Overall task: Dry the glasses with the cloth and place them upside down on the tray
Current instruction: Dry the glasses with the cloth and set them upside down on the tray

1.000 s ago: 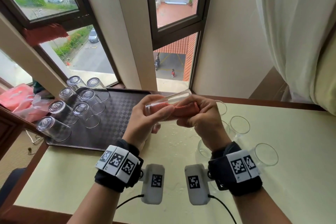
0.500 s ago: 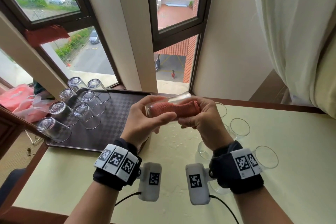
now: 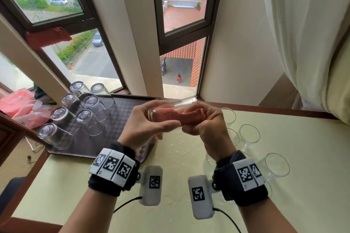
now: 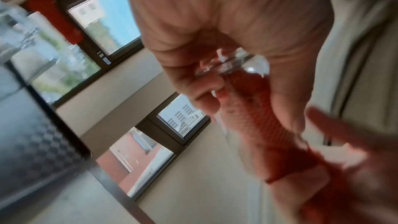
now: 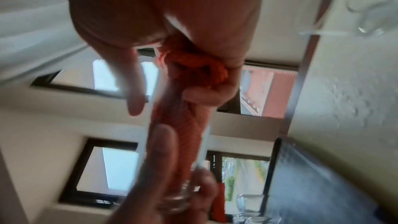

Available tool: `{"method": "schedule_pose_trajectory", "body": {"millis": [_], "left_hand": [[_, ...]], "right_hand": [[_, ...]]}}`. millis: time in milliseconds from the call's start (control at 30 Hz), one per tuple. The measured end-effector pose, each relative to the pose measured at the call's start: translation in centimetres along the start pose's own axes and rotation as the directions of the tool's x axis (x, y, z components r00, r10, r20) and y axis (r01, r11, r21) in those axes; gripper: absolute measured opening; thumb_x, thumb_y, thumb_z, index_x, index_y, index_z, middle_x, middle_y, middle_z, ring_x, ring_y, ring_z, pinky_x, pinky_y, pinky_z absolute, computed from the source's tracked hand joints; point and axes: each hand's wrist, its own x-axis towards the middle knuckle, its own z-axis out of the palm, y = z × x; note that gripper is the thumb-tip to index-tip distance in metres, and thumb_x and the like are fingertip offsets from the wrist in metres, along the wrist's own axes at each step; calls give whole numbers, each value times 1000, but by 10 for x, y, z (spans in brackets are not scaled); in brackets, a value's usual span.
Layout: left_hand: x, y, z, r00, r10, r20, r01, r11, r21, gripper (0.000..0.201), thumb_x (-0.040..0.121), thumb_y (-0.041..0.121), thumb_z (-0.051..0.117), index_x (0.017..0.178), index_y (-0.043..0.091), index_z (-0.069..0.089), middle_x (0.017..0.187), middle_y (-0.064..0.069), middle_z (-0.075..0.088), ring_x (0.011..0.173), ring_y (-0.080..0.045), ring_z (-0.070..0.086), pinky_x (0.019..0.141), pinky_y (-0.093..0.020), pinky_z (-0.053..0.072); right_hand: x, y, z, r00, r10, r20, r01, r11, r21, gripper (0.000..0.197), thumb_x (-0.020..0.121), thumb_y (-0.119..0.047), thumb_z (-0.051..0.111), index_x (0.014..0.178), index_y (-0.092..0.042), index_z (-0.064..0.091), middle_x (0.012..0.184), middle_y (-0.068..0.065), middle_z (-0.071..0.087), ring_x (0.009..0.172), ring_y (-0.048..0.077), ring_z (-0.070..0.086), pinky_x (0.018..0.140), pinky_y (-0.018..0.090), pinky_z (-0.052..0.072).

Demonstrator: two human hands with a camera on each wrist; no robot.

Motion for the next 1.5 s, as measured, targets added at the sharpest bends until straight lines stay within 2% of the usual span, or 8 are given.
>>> {"method": "schedule_pose_trajectory", "body": {"millis": [167, 400, 633, 733, 867, 1133, 1333, 1500], "left_hand": [[-4, -1, 13, 989, 146, -18, -144, 987, 70, 68, 54, 10, 90, 118, 7, 65, 108, -8, 74, 95, -20, 75, 76, -25, 60], [-1, -9, 19, 983, -182, -26, 170, 955, -244, 47, 55, 38, 85, 98, 21, 76, 85, -8, 69, 62, -21, 51, 39, -19, 40], [-5, -6, 13, 1000, -15, -19, 16, 1000, 23, 70, 55, 31, 91, 118, 13, 65, 108, -12, 72, 82, -27, 74, 64, -38, 63], [-3, -7, 15, 994, -103, 41, 105, 992, -63, 71, 57, 17, 96, 120, 16, 62, 106, -12, 72, 76, -23, 71, 61, -30, 61], [-1, -9, 15, 974, -211, 80, 224, 942, -250, 74, 43, 44, 99, 108, 22, 73, 94, -6, 73, 61, -17, 56, 46, -19, 50], [-6, -7, 18, 999, -39, 10, 39, 999, 13, 71, 52, 14, 94, 117, 18, 66, 113, -11, 72, 91, -28, 74, 74, -38, 63], [-4, -17, 24, 969, -247, -14, 238, 946, -222, 67, 54, 41, 86, 112, 12, 69, 83, -7, 66, 46, -8, 45, 37, -16, 38], [-4, -10, 12, 992, -124, -28, 123, 992, -23, 68, 51, 32, 94, 115, 22, 70, 98, -4, 74, 67, -16, 70, 54, -32, 59]], "right_hand": [[2, -5, -10, 992, 74, 99, -73, 997, -12, 33, 62, -9, 70, 95, -11, 69, 84, 6, 68, 69, 17, 59, 47, 24, 42], [2, 5, -10, 999, -33, -4, 33, 998, 51, 41, 59, 39, 48, 70, 0, 58, 68, -2, 71, 67, 9, 68, 53, 22, 54], [2, -3, -19, 992, 71, 103, -64, 995, -70, 41, 66, -11, 73, 104, 0, 64, 91, 16, 65, 70, 21, 55, 48, 25, 43], [3, -4, -19, 999, -12, 49, 14, 999, -36, 27, 69, 16, 72, 93, 7, 64, 78, 13, 64, 61, 14, 57, 46, 19, 44], [6, 1, -18, 996, -89, 23, 89, 996, 17, 47, 59, 39, 54, 67, -5, 68, 74, 3, 71, 74, 14, 68, 53, 23, 54], [5, 6, -26, 996, 61, 61, -61, 998, -2, 38, 63, -5, 75, 99, 5, 67, 77, 8, 69, 56, 14, 56, 44, 21, 45], [5, 10, -26, 1000, -12, -6, 12, 996, 91, 48, 67, 34, 52, 60, -9, 70, 66, 4, 69, 65, 14, 67, 56, 24, 55], [0, 10, -24, 994, 48, 93, -48, 999, -9, 34, 63, -5, 73, 97, -7, 67, 79, 4, 69, 61, 12, 58, 47, 22, 46]]}}
